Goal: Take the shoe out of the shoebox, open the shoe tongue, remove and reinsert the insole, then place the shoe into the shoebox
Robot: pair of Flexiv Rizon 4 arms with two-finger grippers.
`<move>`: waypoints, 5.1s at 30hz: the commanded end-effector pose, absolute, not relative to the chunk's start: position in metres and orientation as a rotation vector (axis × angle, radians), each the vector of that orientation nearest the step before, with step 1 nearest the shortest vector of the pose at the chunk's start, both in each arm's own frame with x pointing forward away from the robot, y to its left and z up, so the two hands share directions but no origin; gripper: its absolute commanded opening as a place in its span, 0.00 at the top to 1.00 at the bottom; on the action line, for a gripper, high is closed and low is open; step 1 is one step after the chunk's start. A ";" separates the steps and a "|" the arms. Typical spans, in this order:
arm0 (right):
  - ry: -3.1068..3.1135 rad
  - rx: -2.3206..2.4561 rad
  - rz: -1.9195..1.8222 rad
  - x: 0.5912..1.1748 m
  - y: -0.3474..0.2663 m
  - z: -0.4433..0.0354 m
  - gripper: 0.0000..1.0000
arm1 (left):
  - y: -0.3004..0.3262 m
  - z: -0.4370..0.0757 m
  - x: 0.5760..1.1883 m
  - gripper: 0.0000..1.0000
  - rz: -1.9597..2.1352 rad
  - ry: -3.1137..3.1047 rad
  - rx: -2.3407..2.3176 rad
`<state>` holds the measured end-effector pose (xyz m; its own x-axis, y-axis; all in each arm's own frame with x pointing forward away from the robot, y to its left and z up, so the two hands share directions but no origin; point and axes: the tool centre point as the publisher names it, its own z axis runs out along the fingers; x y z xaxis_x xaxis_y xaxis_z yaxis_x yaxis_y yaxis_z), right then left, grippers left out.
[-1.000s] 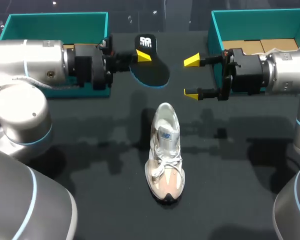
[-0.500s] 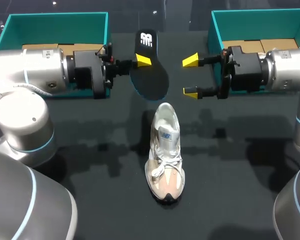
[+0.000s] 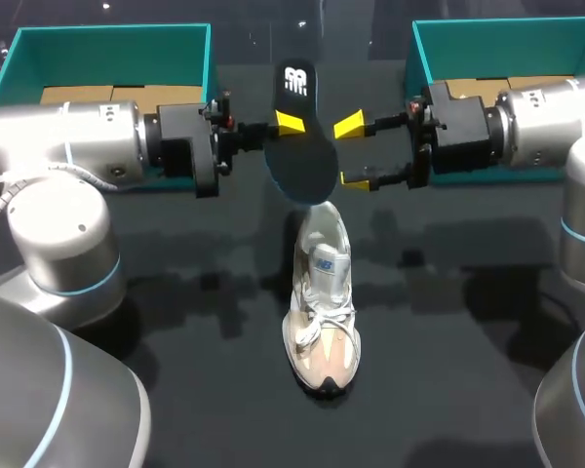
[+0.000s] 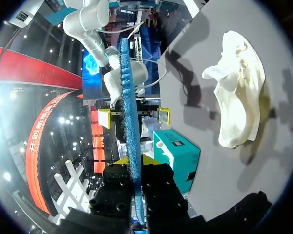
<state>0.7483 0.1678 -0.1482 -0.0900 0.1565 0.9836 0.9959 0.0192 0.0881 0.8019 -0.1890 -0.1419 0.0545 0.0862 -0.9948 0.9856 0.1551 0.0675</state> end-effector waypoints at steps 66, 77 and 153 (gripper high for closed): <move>-1.331 -1.225 -1.165 0.756 0.178 -0.172 1.00 | -0.149 -0.164 0.789 0.00 -0.874 1.427 1.214; -1.331 -1.225 -1.165 0.756 0.178 -0.172 1.00 | -0.149 -0.164 0.789 0.00 -0.874 1.427 1.214; -1.622 -1.124 -1.598 0.787 0.161 -0.254 1.00 | -0.118 -0.250 0.772 0.00 -0.748 2.956 0.501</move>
<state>0.7879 0.1604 -0.2541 -0.4680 0.1561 0.8699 0.8718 -0.0797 0.4833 0.7724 -0.1196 -0.2504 -0.9464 0.2971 -0.1267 0.3216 0.8303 -0.4551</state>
